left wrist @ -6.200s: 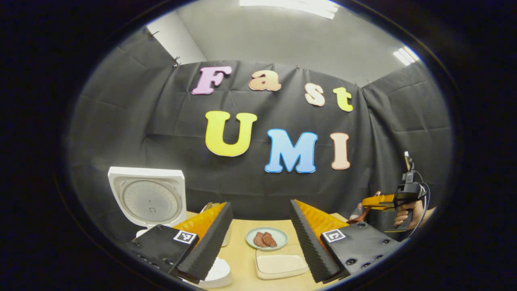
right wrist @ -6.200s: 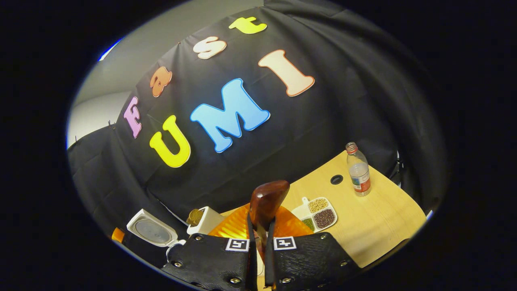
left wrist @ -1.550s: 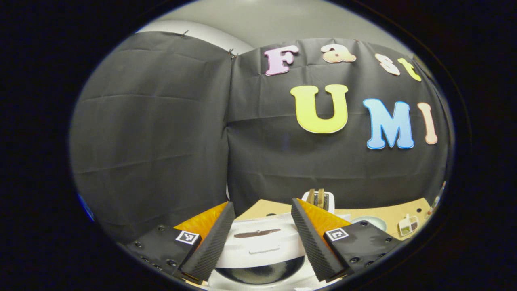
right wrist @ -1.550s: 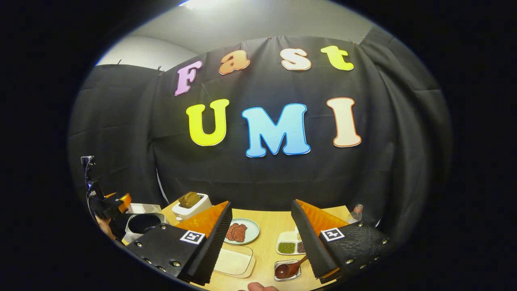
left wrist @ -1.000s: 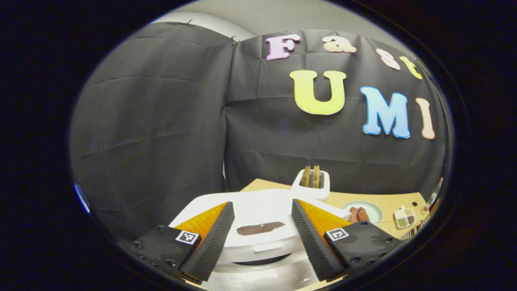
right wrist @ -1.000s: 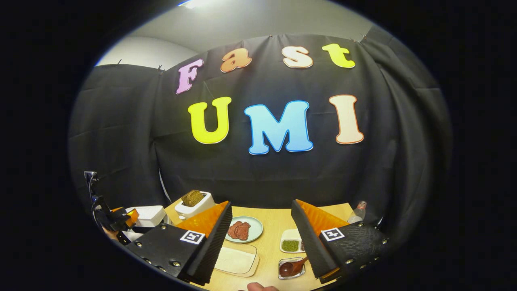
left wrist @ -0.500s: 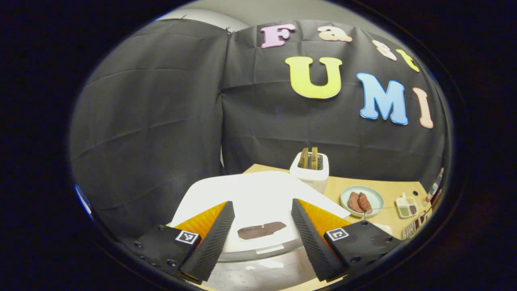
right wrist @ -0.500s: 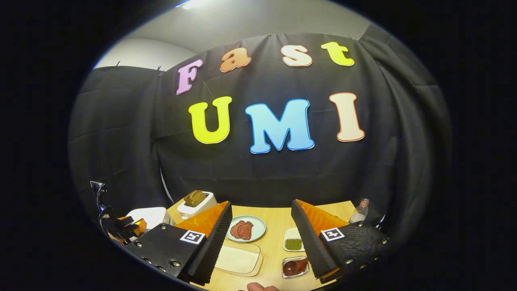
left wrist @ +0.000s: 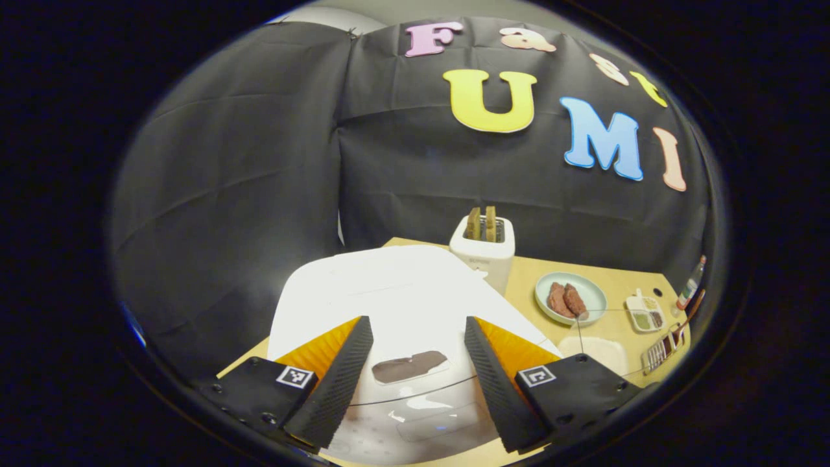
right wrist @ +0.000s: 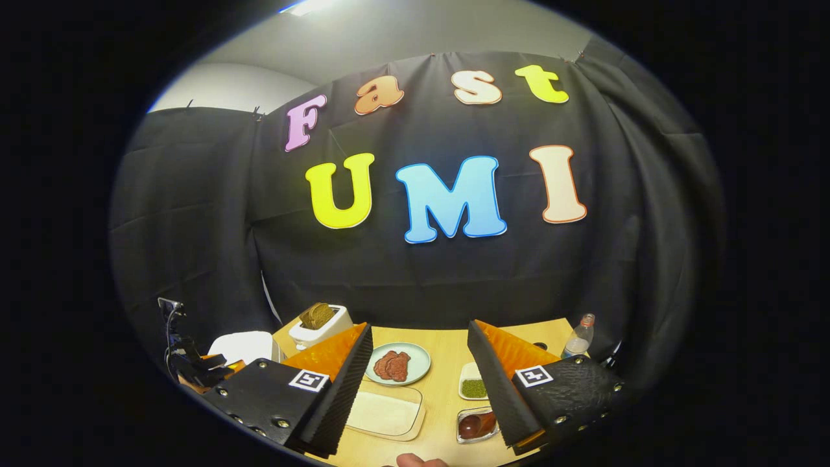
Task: Close the left gripper, press the button to open the rice cooker; take a wooden spoon from the chopstick holder with the right hand, scoop a spoonful of rice and pour it into the rice cooker, then put the wooden spoon back into the chopstick holder.
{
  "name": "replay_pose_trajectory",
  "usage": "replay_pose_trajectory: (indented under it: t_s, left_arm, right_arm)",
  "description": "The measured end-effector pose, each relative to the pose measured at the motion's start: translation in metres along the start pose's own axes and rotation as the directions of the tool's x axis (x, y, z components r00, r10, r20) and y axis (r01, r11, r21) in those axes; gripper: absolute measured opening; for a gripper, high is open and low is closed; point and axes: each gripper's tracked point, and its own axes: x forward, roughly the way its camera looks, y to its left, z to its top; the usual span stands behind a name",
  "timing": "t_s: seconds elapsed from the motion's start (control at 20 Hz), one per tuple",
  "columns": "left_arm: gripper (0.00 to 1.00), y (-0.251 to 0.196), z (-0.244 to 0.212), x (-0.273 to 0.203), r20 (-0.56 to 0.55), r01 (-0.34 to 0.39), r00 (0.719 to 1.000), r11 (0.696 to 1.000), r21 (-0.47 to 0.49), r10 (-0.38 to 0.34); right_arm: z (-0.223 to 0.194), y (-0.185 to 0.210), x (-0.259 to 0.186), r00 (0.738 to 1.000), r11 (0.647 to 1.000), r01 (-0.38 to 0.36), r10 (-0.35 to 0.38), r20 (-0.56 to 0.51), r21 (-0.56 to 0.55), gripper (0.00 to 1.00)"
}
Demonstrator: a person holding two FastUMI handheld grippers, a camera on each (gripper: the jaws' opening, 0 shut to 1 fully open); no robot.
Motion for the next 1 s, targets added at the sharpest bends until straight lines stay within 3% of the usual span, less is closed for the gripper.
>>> replay_pose_trajectory:
  t_s: [0.1, 0.25, 0.45, 0.7, 0.9, 1.0]
  left_arm:
    - [0.98, 0.003, 0.009, -0.007, 0.032, 0.023, 0.999, 0.999, -0.034, -0.022]
    - [0.96, 0.008, 0.03, -0.013, 0.077, -0.002, 0.997, 0.995, -0.099, 0.01]
    - [0.96, -0.014, 0.113, -0.036, 0.231, 0.028, 0.973, 0.996, -0.079, -0.009]
    - [0.95, -0.097, 0.24, -0.104, 0.431, 0.177, 0.885, 0.983, 0.043, -0.178]
    - [0.96, -0.173, 0.3, -0.159, 0.508, 0.276, 0.801, 0.949, 0.156, -0.316]
    - [0.97, -0.197, 0.312, -0.171, 0.514, 0.306, 0.781, 0.935, 0.179, -0.354]
  right_arm:
    - [0.0, 0.003, 0.0, 1.0, 1.0, -0.01, 0.01, -0.001, 0.001, 0.89]
    - [0.006, 0.0, -0.005, 1.0, 1.0, -0.008, 0.008, 0.016, -0.01, 0.89]
    - [0.015, -0.012, -0.011, 0.999, 1.0, 0.021, -0.02, 0.043, -0.014, 0.89]
    - [0.054, -0.034, -0.026, 0.985, 0.995, 0.099, -0.097, 0.139, -0.006, 0.89]
    - [0.074, -0.042, -0.032, 0.98, 0.99, 0.14, -0.14, 0.14, 0.014, 0.9]
    - [0.082, -0.049, -0.039, 0.975, 0.986, 0.163, -0.165, 0.152, 0.023, 0.9]
